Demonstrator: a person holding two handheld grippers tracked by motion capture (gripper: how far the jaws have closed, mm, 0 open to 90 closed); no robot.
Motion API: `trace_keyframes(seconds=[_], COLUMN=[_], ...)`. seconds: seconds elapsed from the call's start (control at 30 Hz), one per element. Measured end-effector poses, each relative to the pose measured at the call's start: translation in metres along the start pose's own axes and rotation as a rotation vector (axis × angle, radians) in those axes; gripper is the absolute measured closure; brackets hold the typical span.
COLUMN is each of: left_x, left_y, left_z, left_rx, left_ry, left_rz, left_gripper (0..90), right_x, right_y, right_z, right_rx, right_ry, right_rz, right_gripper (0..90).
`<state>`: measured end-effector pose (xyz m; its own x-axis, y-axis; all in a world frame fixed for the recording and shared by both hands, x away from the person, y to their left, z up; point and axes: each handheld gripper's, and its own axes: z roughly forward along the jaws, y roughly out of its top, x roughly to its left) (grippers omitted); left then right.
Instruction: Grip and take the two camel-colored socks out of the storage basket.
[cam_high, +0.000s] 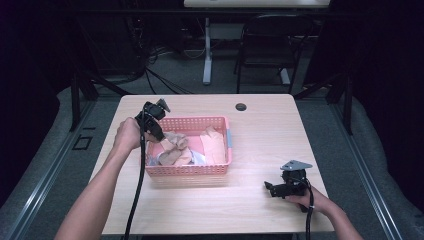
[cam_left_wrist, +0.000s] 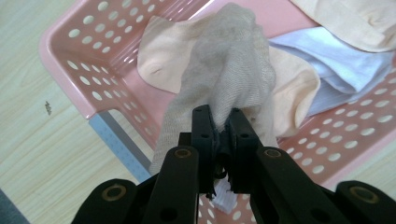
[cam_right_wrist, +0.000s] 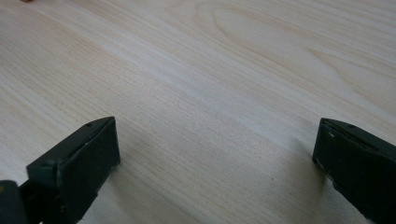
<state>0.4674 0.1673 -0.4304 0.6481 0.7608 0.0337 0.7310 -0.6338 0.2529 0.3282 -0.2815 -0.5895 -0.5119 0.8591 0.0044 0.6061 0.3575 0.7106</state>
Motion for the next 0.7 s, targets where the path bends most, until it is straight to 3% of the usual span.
trace_keyframes(seconds=[0.33,0.7], left_x=[-0.004,-0.003], left_y=[0.003,0.001], left_z=[-0.026,-0.043], left_rx=[-0.036,-0.055], left_ry=[-0.009,-0.033], left_rz=[0.027,0.040], left_gripper=[83.8,83.6], right_x=[0.000,0.000], right_y=[0.000,0.000], right_z=[0.000,0.000], right_rx=[0.002,0.003], right_ry=[-0.001,-0.001], right_rz=[-0.002,-0.001], right_gripper=[0.0,0.0])
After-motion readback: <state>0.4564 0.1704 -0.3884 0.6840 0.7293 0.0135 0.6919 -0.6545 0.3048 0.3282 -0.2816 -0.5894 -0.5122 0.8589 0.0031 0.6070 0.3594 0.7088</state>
